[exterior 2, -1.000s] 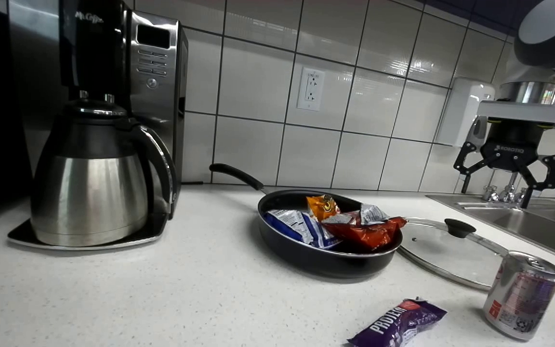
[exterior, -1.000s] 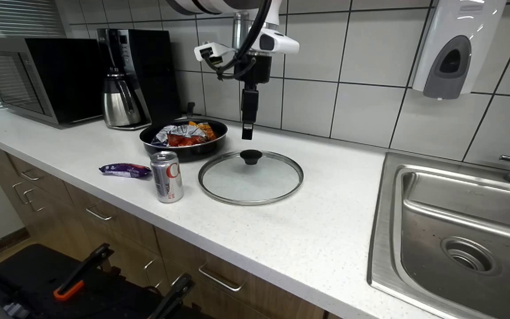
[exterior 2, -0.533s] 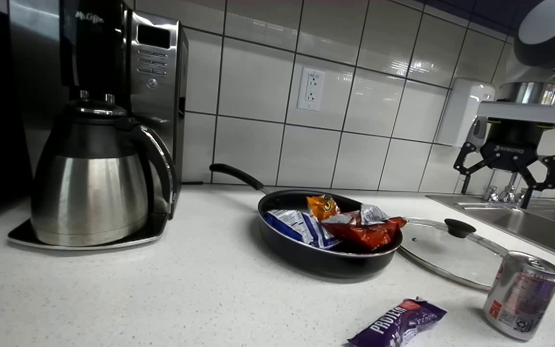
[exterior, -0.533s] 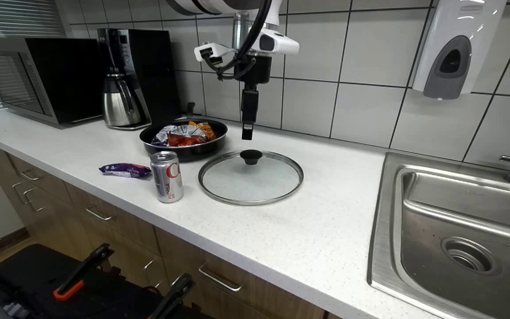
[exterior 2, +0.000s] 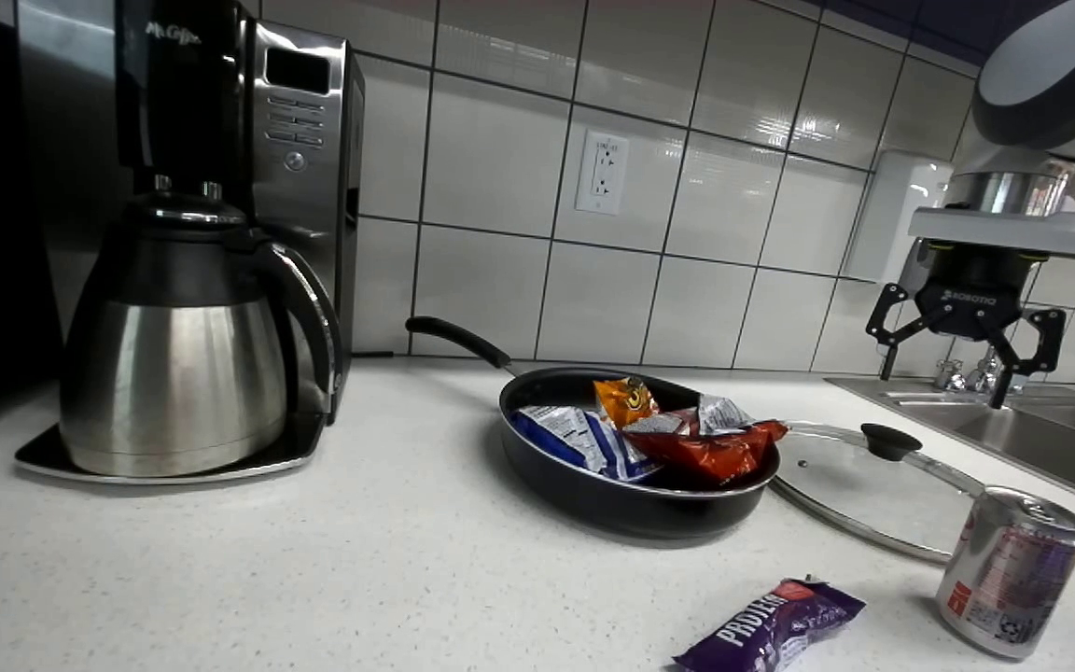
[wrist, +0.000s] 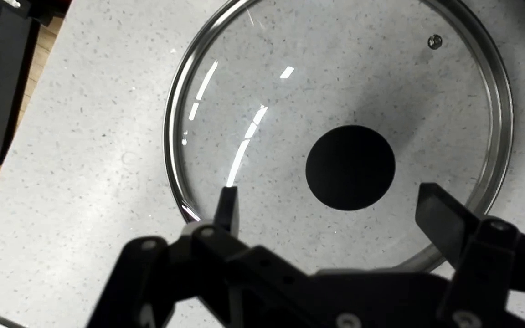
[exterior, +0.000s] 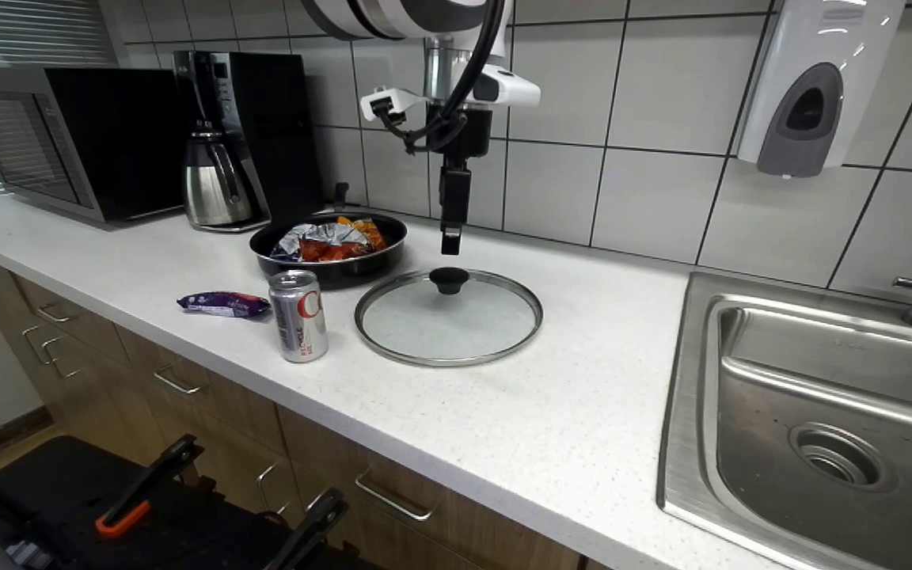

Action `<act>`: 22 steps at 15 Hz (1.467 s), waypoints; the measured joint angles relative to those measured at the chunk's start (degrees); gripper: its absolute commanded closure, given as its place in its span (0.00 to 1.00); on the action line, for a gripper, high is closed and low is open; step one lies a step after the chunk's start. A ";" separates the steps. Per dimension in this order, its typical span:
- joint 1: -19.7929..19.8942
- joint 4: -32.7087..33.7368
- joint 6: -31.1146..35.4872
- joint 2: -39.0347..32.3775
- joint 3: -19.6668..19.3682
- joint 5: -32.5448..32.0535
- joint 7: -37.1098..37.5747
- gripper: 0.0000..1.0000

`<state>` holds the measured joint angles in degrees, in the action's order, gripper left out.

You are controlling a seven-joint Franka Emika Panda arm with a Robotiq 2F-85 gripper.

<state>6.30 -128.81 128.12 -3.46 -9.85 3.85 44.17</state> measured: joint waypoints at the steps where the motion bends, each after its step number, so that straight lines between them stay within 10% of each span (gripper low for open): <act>1: -0.01 0.44 0.07 -0.70 0.04 0.00 -0.22 0.00; 22: -2.01 4.81 0.40 -10.21 0.39 0.75 -2.06 0.00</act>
<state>4.30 -124.00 128.51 -13.67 -9.46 4.60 42.11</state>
